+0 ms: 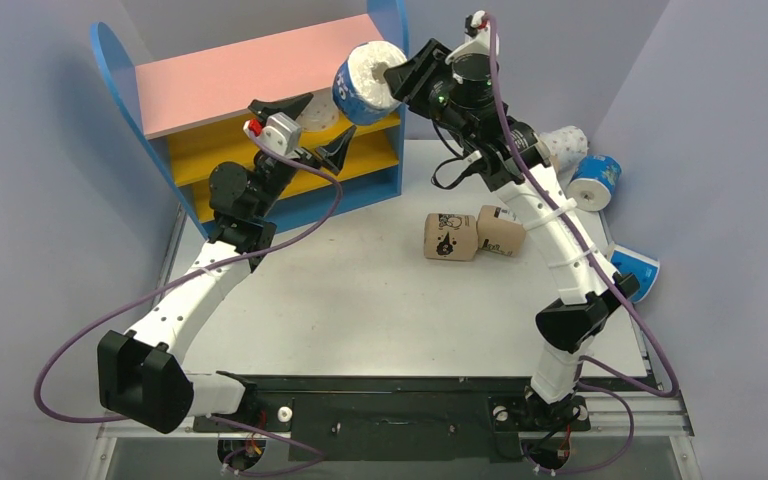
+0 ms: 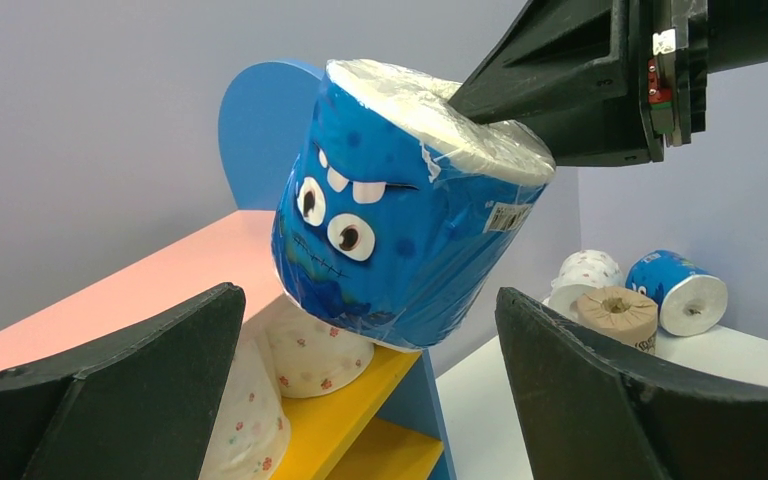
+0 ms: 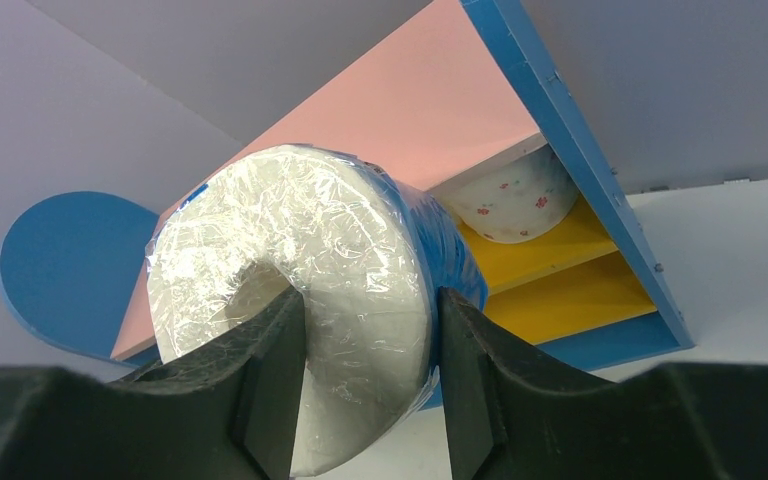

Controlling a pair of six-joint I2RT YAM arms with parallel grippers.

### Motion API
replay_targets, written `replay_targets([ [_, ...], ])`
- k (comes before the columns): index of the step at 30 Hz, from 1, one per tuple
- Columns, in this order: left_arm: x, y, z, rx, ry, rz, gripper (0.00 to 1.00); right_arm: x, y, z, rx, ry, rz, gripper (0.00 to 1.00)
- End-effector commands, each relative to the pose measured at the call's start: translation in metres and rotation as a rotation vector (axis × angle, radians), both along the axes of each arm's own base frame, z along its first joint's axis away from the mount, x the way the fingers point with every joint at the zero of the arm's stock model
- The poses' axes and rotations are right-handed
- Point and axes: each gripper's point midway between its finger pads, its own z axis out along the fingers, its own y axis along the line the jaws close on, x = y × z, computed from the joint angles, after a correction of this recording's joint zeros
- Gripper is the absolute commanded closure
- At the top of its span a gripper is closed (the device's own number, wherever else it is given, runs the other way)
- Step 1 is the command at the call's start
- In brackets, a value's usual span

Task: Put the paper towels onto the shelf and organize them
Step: Place the paper towel on the shelf.

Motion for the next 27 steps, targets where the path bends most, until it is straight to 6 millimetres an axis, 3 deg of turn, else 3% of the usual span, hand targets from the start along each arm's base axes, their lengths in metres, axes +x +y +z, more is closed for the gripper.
replay_targets([
  [1,-0.005,0.009,0.033,-0.049,-0.097,0.026,0.04,-0.018,-0.007,0.075,0.148,-0.168,0.010,0.79],
  [17,0.021,-0.005,0.022,-0.066,-0.098,0.017,0.04,0.011,0.005,0.069,0.176,-0.201,-0.027,0.79],
  [27,0.028,0.012,0.023,-0.086,-0.122,0.113,0.04,0.035,0.007,0.062,0.200,-0.220,-0.070,0.79],
])
